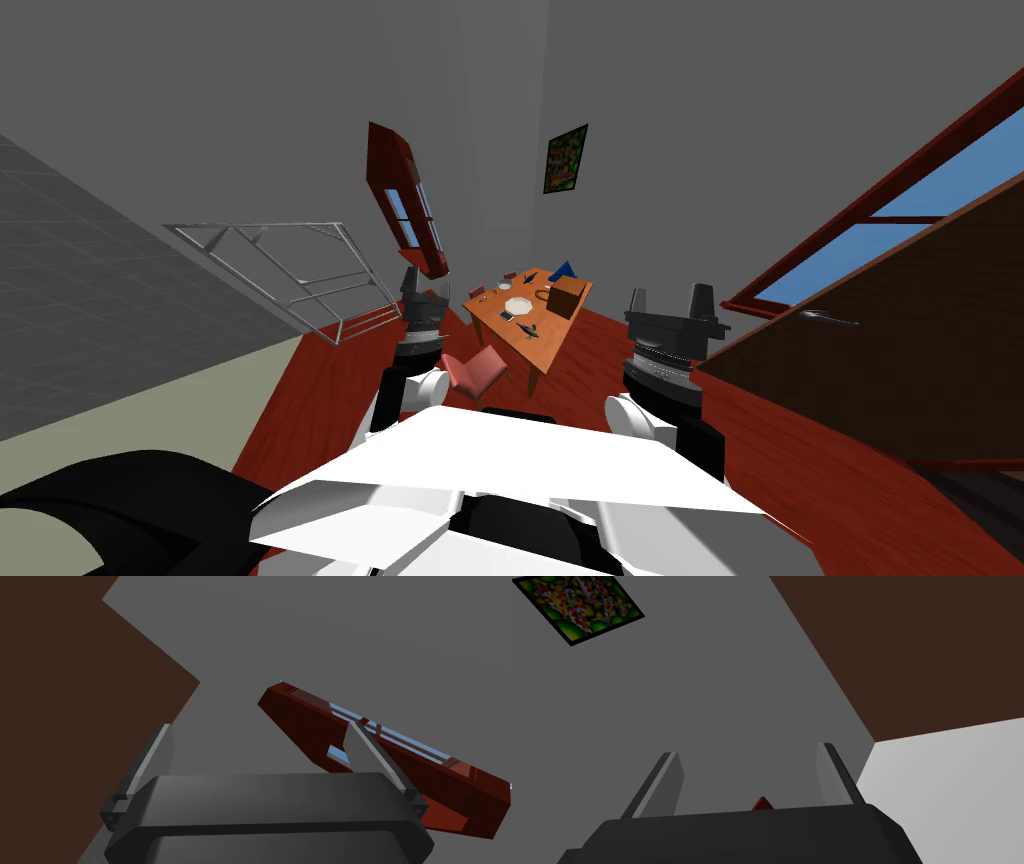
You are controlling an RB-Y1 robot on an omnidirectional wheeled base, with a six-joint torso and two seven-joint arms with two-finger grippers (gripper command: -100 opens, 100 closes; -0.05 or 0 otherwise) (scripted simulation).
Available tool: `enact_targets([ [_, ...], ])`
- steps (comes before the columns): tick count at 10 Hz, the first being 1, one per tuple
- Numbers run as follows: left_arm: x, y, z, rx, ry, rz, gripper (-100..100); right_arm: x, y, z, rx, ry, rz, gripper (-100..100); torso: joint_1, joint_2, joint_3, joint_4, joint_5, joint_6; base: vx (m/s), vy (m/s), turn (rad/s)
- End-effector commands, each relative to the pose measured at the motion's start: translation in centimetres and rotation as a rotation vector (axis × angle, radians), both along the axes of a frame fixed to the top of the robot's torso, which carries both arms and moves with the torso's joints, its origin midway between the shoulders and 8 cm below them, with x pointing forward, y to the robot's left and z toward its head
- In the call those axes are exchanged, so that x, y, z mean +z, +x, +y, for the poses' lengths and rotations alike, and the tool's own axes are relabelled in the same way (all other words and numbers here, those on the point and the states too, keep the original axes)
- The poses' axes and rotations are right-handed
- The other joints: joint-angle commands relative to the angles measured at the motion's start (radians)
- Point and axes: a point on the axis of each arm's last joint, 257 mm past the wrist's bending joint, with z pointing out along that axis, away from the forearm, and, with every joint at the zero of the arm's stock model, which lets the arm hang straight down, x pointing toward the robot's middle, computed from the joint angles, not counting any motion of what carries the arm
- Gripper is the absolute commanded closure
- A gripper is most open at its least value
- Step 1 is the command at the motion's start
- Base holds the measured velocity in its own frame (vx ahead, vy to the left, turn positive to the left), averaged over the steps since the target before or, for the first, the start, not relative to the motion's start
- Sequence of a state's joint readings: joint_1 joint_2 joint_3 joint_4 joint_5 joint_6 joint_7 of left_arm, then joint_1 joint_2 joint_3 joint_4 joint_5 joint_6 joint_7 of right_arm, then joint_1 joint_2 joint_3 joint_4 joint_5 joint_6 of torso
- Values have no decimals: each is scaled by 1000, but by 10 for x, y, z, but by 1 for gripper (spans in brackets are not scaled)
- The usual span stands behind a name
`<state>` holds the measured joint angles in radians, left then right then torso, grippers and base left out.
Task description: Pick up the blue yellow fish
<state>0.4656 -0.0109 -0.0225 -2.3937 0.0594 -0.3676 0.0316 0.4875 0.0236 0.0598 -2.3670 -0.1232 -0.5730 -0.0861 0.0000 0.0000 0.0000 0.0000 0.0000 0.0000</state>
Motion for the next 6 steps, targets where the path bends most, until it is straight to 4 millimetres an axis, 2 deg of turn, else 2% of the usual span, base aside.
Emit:
enact_targets([
  [1,-9,9,-6,-22,35,33,-100,0,0,0,0,0,0,0,0,0,0,0,0,0,5,-4,-30],
  [6,-49,45,-17,-63,99,161,-100,0,0,0,0,0,0,0,0,-1,-1,0,0,0,15,-8,-43],
])
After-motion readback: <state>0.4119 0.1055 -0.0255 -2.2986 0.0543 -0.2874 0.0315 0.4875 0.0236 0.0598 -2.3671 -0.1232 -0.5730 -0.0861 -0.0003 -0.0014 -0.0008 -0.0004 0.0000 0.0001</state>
